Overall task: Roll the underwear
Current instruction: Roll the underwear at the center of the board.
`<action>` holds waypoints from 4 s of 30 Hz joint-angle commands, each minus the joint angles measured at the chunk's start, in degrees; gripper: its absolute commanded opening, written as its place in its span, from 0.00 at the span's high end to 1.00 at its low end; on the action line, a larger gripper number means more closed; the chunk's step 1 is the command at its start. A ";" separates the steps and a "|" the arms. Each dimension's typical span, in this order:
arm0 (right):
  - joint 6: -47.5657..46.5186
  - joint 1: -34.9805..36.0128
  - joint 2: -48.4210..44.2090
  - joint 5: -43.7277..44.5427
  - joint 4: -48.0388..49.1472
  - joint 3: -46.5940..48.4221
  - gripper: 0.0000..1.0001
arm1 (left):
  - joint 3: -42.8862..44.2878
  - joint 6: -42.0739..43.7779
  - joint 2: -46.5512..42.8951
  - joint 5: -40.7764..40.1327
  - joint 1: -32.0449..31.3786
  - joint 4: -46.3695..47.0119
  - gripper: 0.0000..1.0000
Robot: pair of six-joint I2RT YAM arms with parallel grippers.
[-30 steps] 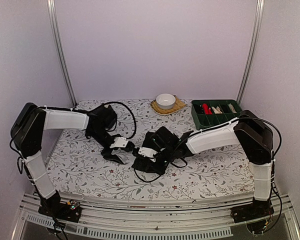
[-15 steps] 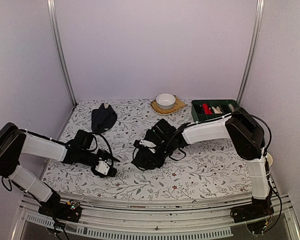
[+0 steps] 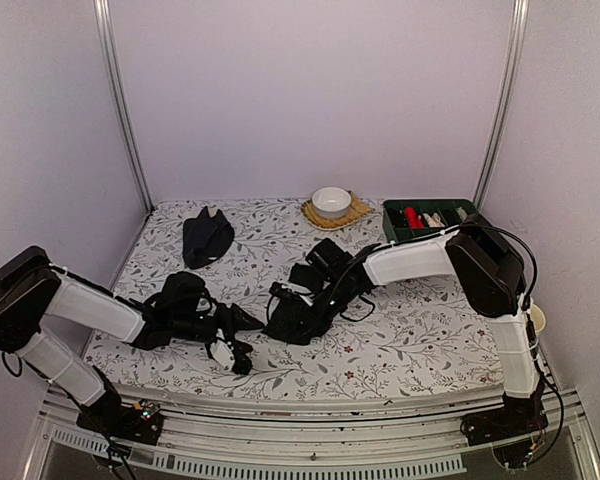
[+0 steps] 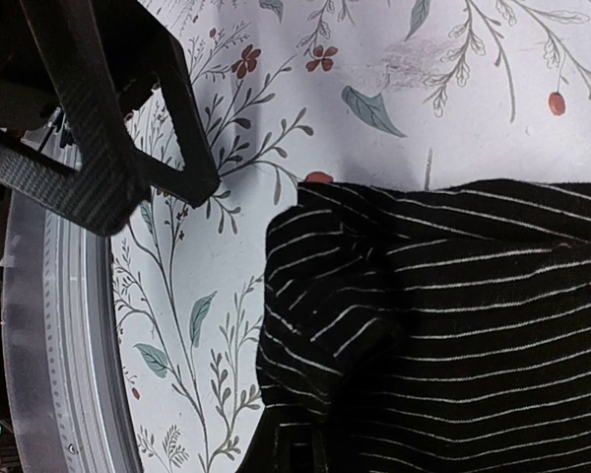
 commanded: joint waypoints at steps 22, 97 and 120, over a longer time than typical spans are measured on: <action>-0.34 0.58 1.91 -0.78 -2.37 -0.23 0.96 | 4.27 -1.87 14.90 -14.44 -7.84 12.02 0.39; -24.96 20.18 -13.01 66.93 26.62 -23.16 0.46 | 62.95 -19.36 45.07 6.23 2.42 -83.13 0.98; -24.63 20.22 -9.03 64.29 25.25 -21.44 0.92 | 61.56 -19.21 43.20 6.73 2.96 -81.35 0.83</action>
